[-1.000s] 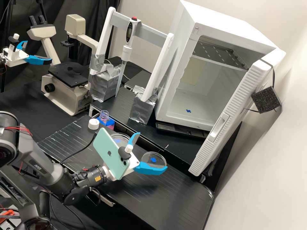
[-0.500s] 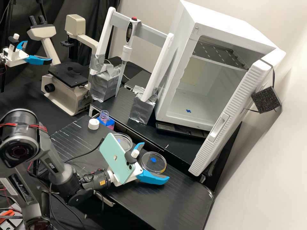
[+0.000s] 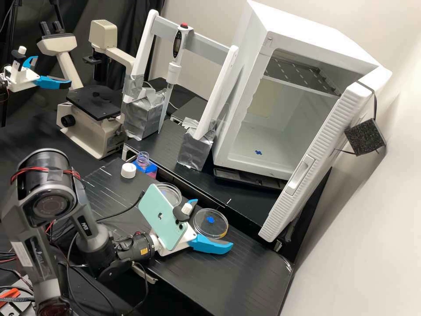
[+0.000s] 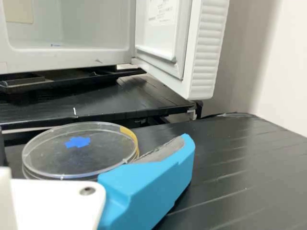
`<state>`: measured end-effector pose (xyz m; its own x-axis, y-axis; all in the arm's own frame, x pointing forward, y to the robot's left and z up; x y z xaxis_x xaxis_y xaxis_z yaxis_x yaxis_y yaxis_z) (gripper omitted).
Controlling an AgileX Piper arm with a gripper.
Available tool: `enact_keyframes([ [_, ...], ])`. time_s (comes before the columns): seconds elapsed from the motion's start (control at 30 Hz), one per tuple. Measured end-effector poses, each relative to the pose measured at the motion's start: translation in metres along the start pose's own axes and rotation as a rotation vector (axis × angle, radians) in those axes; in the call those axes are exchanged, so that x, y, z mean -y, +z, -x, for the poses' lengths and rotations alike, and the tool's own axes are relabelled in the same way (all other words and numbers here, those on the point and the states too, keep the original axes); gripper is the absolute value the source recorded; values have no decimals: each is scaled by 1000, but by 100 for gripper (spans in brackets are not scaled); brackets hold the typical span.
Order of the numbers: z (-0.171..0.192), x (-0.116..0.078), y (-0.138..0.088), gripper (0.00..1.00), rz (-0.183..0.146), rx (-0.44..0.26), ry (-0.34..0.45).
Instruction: Close the lid
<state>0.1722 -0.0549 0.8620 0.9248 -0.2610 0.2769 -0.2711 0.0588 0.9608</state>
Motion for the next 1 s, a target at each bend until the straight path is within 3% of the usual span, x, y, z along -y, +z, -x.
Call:
enact_keyframes([
  [0.3,-4,-1,1,100,0,-1,7],
  [0.33,-4,-1,1,0,0,-1,7],
  [1.0,-4,0,0,0,-8,6,17],
])
